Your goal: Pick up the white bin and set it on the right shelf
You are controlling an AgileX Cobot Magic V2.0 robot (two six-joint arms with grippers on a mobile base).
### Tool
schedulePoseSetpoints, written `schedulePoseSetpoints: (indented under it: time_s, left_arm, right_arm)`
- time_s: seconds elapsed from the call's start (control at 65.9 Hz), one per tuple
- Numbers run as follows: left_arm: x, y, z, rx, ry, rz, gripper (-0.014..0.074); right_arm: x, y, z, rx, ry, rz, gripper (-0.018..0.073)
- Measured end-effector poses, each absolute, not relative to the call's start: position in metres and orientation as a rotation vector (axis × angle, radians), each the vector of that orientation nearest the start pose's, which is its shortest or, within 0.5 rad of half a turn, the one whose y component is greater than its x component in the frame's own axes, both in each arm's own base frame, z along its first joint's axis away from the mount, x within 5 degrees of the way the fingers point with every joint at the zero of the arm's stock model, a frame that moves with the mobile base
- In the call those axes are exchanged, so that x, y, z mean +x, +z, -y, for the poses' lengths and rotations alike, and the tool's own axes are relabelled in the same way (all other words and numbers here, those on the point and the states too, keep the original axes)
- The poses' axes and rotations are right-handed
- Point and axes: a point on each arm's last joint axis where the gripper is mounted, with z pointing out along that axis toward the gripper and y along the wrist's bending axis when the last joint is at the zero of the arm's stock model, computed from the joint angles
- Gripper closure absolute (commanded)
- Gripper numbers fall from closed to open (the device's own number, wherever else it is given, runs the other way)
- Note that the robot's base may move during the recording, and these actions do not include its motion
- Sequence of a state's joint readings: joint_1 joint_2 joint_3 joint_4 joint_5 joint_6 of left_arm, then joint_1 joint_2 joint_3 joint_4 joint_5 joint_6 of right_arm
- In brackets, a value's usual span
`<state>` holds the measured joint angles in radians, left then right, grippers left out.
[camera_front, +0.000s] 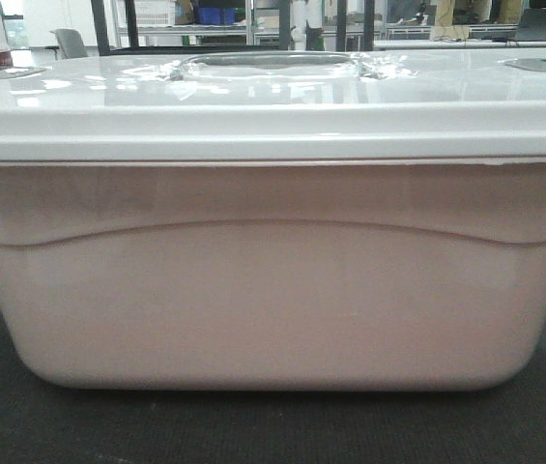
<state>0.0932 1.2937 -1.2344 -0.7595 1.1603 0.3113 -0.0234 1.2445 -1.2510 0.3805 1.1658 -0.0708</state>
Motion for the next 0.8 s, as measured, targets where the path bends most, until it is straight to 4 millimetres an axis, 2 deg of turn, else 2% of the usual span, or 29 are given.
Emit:
schedulePoseSetpoints:
  time_s: [0.152,0.289,0.395,0.562,0.698,0.805]
  left_arm:
    - [0.264,0.362,0.023,0.088,-1.044,-2.371,0.0155]
    - [0.266,0.336,0.025,0.102,-1.143,-2.365,0.0155]
    - [0.260,0.317,0.029,0.102,-1.219,-2.351,0.0155]
    - [0.256,0.290,0.032,0.061,-1.325,-2.334,0.0155]
    - [0.254,0.278,0.034,0.039,-1.353,-2.323,0.0155]
    - [0.254,0.277,0.034,0.041,-1.356,-2.316,0.0155]
  right_arm:
    - [0.253,0.366,-0.018,0.032,0.732,-2.570,-0.0036]
    - [0.263,0.354,-0.006,0.040,0.891,-2.516,-0.0036]
    - [0.261,0.338,-0.002,0.040,0.946,-2.513,-0.0036]
    - [0.257,0.315,-0.012,0.015,1.135,-2.448,-0.0036]
    - [0.252,0.298,-0.009,0.046,1.174,-2.449,-0.0036]
    - [0.250,0.294,-0.003,0.068,1.163,-2.442,-0.0036]
